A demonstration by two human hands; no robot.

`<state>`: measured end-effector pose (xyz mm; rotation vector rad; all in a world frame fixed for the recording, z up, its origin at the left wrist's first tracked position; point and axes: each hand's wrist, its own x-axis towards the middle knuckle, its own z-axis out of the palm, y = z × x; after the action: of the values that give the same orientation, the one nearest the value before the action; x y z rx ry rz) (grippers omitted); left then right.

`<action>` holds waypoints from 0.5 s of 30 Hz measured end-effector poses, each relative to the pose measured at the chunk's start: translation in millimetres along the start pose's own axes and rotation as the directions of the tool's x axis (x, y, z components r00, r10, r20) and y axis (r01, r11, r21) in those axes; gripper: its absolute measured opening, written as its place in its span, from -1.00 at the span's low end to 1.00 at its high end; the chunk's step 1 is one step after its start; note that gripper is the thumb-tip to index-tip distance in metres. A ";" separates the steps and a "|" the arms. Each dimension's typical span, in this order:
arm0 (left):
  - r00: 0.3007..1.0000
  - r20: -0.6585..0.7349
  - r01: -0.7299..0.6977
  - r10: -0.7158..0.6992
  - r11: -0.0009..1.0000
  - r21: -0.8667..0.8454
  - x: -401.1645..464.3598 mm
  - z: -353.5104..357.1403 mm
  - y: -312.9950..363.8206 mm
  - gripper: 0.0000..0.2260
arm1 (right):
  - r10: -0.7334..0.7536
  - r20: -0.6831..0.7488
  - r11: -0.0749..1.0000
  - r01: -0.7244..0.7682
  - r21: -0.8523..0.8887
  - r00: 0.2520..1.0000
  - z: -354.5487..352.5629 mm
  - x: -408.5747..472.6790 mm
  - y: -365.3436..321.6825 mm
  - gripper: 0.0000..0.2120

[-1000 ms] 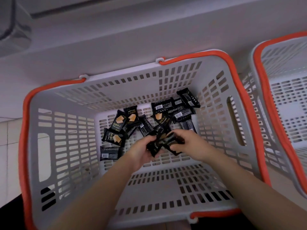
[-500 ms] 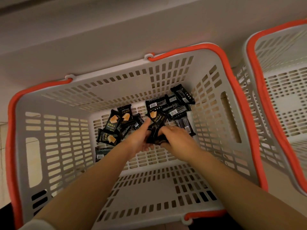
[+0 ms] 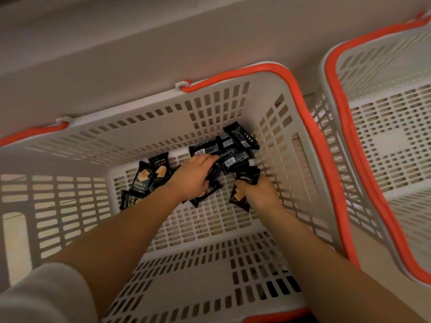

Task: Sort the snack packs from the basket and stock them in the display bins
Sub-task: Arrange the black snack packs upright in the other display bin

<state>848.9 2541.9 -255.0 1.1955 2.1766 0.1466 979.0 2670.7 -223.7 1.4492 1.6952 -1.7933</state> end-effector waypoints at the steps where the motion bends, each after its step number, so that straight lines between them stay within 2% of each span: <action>1: 0.999 0.032 -0.036 0.033 0.993 0.112 4.6 1.7 -2.2 -0.38 | 0.024 0.018 0.998 -0.025 0.055 1.000 1.6 -0.9 -0.7 -0.89; 3: 0.994 0.083 -0.097 0.078 0.960 0.263 10.7 2.4 -6.5 -0.37 | 0.042 0.048 0.995 -0.047 0.091 0.998 5.2 -3.6 -1.2 -0.93; 7: 0.974 0.192 -0.194 0.117 0.870 0.453 9.0 -1.3 -14.2 -0.38 | 0.027 0.032 0.993 -0.030 0.113 0.999 4.7 -12.0 -6.2 -0.95; 9: 0.975 0.174 -0.205 0.138 0.861 0.465 2.1 -4.5 -12.9 -0.43 | 0.017 0.030 0.983 -0.022 0.180 0.999 -1.5 -17.8 -11.2 -0.91; 10: 0.979 0.141 -0.191 0.146 0.899 0.395 -3.4 -8.0 -10.1 -0.45 | 0.014 0.033 0.975 -0.021 0.221 0.999 -5.3 -21.0 -14.2 -0.88; 12: 0.997 0.007 -0.083 0.083 0.994 0.067 -17.9 -21.2 1.0 -0.45 | 0.019 0.033 0.950 -0.029 0.310 0.999 -12.7 -29.9 -21.6 -0.85; 13: 0.998 -0.069 0.003 -0.013 0.990 -0.144 -26.2 -30.4 8.8 -0.46 | 0.024 0.029 0.937 -0.033 0.348 0.999 -16.4 -34.7 -25.6 -0.86; 15: 0.961 -0.170 0.100 -0.218 0.847 -0.522 -44.0 -51.8 27.8 -0.60 | 0.017 0.033 0.926 -0.028 0.377 0.999 -24.8 -45.9 -35.9 -0.84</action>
<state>855.4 2533.6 -182.3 0.7157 2.2147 0.7709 984.1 2683.0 -161.7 1.5666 1.3605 -2.2065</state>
